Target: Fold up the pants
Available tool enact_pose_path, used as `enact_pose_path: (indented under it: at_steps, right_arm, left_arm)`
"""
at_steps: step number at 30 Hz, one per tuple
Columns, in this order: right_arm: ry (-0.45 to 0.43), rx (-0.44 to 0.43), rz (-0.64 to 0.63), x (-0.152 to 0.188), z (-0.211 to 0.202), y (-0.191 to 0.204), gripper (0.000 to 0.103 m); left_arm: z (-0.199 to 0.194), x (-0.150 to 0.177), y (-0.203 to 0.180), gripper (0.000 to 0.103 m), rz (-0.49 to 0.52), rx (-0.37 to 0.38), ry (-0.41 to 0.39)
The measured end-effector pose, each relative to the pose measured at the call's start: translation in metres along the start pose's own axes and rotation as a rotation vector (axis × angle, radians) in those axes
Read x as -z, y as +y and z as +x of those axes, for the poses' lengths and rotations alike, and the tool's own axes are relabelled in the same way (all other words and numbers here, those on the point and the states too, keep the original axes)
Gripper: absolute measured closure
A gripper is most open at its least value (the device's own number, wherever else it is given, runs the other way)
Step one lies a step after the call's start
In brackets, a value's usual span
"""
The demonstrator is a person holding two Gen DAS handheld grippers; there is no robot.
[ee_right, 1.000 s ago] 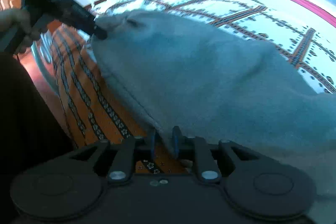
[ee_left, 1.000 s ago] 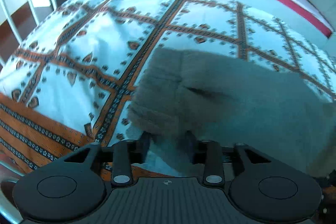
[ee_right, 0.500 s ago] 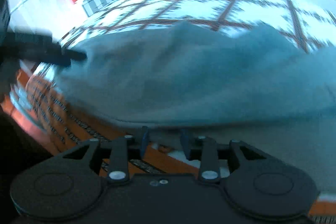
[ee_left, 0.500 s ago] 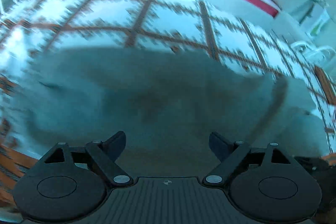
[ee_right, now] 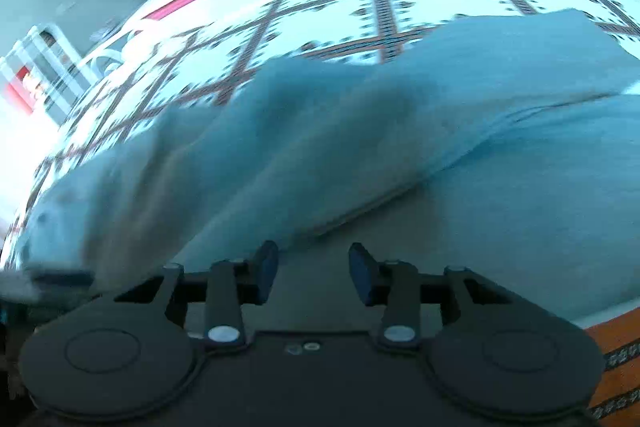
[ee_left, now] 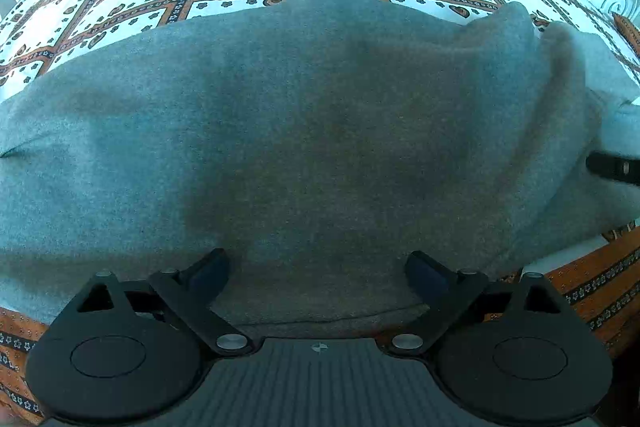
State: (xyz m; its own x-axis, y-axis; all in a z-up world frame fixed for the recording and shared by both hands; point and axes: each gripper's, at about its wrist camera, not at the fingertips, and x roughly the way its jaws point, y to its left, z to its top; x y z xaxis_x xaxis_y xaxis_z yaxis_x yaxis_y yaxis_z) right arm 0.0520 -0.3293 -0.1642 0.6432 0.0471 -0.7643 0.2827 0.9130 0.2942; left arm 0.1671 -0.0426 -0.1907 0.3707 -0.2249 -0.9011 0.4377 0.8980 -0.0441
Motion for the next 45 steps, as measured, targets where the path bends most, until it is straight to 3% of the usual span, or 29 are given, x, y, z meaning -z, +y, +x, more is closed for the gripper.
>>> enact_pose_path:
  at_steps: [9, 11, 12, 13, 16, 21, 25, 34, 36, 37, 38, 45]
  right_arm:
    - [-0.007, -0.017, 0.270, -0.023, 0.023, -0.047, 0.077]
    - [-0.018, -0.059, 0.345, -0.024, 0.025, -0.053, 0.084]
    - [-0.015, -0.081, 0.379, -0.025, 0.027, -0.055, 0.098]
    - [-0.012, -0.095, 0.400, -0.024, 0.029, -0.057, 0.103]
    - [-0.050, -0.086, 0.371, -0.017, 0.023, -0.055, 0.103]
    - [-0.143, -0.040, 0.166, -0.012, -0.019, -0.033, 0.103]
    - [-0.137, -0.032, 0.086, 0.007, -0.049, -0.029, 0.103]
    - [-0.015, 0.036, 0.072, 0.036, -0.017, -0.042, 0.103]
    - [0.005, 0.019, 0.087, 0.033, -0.021, -0.040, 0.097]
    - [0.007, 0.005, 0.098, 0.033, -0.027, -0.041, 0.087]
    - [-0.002, -0.014, 0.119, 0.032, -0.032, -0.046, 0.084]
    - [-0.072, 0.014, 0.281, 0.015, -0.048, -0.094, 0.084]
  left_arm:
    - [0.006, -0.001, -0.001, 0.001, -0.016, 0.008, -0.001]
    - [0.006, 0.000, 0.000, 0.000, -0.017, 0.009, -0.003]
    - [0.007, -0.002, 0.000, 0.000, -0.017, 0.009, -0.004]
    - [0.008, -0.003, 0.000, 0.000, -0.016, 0.009, -0.004]
    - [0.007, -0.003, 0.000, 0.000, -0.016, 0.012, -0.007]
    - [0.006, -0.002, 0.001, 0.000, -0.013, 0.014, -0.012]
    - [0.004, 0.000, -0.002, 0.000, 0.000, 0.006, -0.016]
    - [0.000, -0.002, -0.005, 0.000, -0.008, -0.006, -0.037]
    - [-0.005, -0.002, -0.006, 0.000, -0.018, 0.003, -0.062]
    - [-0.008, -0.002, -0.008, 0.000, -0.011, 0.017, -0.077]
    - [-0.010, -0.002, -0.013, 0.000, 0.005, 0.026, -0.093]
    - [0.001, -0.007, -0.041, 0.000, 0.059, 0.042, -0.072]
